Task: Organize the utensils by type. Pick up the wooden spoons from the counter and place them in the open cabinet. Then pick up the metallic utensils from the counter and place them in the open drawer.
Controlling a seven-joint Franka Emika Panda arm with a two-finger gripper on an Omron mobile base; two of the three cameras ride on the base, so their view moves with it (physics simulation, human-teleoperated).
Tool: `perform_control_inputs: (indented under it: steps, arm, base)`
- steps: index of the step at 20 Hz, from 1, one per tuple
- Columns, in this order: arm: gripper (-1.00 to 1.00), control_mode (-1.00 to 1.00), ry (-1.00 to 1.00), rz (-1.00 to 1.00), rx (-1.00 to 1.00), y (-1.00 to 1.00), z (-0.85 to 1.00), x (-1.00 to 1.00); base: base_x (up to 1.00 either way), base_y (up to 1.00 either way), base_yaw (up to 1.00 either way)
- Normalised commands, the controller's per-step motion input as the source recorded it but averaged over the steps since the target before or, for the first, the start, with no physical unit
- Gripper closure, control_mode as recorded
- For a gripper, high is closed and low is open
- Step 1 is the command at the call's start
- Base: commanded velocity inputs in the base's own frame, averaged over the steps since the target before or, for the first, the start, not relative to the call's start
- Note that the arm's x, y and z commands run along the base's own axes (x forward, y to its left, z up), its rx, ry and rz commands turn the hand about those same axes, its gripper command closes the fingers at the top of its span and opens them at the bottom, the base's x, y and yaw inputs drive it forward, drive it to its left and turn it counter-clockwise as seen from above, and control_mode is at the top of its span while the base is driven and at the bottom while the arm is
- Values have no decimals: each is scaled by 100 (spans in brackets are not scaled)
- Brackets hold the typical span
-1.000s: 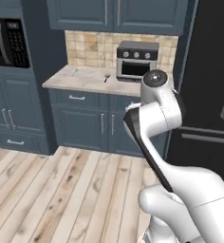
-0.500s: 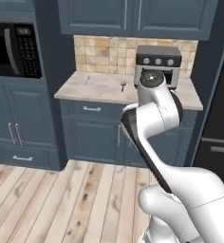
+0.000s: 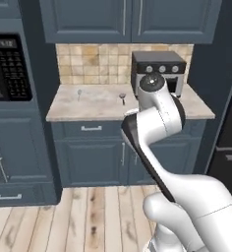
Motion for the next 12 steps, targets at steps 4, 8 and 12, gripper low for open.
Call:
perform_control_inputs:
  steps: [4,8,12]
  arm:
    - [-100,100,0,0,0,0,0,0]
    - [-100,100,0,0,0,0,0,0]
    - [-100,100,0,0,0,0,0,0]
  base:
    - [71,46,-53]
    - [53,46,-34]
    - [67,43,-24]
